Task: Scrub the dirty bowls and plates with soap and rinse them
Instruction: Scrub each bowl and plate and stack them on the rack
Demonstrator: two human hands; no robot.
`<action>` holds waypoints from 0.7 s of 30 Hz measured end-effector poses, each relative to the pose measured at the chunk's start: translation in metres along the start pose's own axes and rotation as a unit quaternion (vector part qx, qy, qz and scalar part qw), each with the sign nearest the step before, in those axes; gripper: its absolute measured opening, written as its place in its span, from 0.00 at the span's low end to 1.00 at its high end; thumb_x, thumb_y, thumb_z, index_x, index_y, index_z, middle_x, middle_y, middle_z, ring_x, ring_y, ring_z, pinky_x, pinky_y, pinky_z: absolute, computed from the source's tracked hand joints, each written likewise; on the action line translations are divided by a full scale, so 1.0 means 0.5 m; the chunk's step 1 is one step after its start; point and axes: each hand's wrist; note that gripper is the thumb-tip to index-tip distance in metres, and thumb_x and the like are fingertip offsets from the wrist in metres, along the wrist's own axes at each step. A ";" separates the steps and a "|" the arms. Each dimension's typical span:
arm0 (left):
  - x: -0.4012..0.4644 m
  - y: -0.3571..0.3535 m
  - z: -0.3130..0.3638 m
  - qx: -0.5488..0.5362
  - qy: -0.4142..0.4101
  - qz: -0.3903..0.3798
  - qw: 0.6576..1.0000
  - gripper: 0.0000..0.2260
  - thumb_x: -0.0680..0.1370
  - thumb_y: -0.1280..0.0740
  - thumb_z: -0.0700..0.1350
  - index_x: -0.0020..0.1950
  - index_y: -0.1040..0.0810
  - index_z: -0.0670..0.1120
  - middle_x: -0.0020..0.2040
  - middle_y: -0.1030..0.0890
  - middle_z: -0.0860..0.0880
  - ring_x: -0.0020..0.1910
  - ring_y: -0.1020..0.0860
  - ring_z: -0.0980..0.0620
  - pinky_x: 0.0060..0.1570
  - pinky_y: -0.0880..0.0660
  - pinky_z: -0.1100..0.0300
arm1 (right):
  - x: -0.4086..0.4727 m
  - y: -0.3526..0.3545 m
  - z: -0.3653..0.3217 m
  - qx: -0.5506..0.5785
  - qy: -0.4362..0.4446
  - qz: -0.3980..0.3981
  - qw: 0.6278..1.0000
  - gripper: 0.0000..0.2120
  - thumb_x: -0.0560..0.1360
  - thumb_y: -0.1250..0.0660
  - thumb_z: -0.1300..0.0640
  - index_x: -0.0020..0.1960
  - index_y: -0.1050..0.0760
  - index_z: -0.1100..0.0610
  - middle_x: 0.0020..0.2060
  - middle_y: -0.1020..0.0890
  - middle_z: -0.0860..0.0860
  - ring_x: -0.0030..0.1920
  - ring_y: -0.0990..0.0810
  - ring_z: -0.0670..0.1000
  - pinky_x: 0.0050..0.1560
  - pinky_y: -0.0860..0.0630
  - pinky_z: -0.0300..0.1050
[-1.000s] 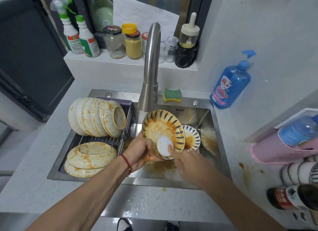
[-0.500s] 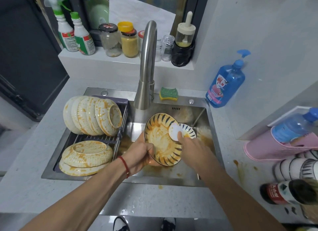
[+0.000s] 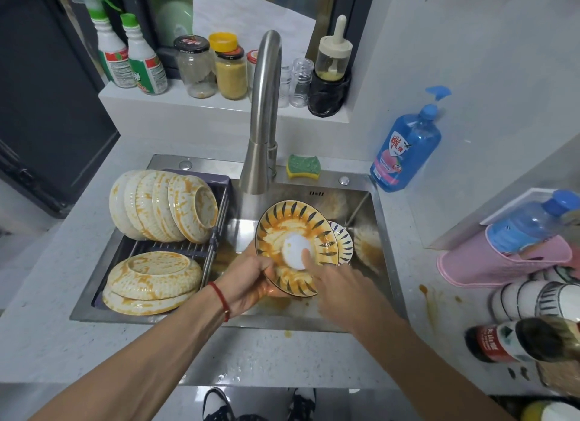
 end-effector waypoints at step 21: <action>0.015 0.012 0.005 0.026 -0.017 0.056 0.998 0.38 0.68 0.50 0.20 0.74 0.30 0.46 0.61 0.20 0.38 0.56 0.20 0.36 0.35 0.18 0.45 | -0.039 -0.058 0.001 -0.021 0.016 -0.052 0.998 0.32 0.85 0.44 0.59 0.83 0.56 0.48 0.46 0.25 0.49 0.40 0.25 0.46 0.40 0.28 0.43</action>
Point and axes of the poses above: each hand's wrist, its own x-axis towards the middle knuckle, its own y-axis out of the back of the hand, z = x × y
